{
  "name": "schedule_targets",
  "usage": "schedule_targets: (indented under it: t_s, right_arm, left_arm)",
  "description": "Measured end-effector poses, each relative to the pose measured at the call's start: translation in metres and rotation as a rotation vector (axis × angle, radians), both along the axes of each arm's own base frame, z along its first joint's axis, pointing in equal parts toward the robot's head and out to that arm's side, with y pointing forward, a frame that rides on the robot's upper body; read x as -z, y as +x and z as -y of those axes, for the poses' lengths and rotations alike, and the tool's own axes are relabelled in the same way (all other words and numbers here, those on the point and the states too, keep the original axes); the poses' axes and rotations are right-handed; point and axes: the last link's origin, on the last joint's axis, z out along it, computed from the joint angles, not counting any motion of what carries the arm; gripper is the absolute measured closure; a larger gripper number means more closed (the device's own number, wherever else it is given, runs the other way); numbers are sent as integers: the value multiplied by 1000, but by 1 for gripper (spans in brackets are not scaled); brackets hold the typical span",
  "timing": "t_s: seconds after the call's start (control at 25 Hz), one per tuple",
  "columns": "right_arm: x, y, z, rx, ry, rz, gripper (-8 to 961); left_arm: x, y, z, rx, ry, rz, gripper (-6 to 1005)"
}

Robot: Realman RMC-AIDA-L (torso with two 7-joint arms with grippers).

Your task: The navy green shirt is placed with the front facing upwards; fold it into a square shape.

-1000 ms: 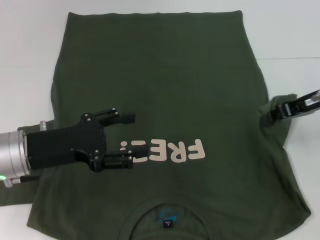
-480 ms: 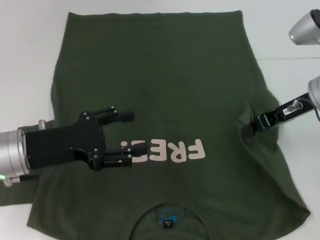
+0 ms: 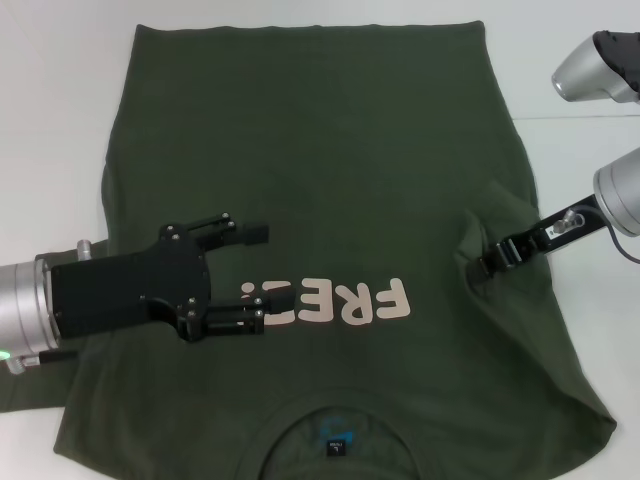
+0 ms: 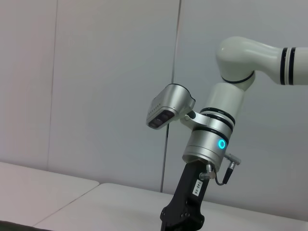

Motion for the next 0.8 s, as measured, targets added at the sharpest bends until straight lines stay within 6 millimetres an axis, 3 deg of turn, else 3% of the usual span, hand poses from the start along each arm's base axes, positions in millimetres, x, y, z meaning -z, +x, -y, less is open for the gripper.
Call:
schedule_targets:
  t_s: [0.72, 0.8]
  right_arm:
    - [9, -1, -1, -19, -20, 45, 911]
    - [9, -1, -1, -18, -18, 44, 838]
  left_arm:
    - [0, 0, 0, -1, 3, 0, 138]
    - [1, 0, 0, 1, 6, -1, 138]
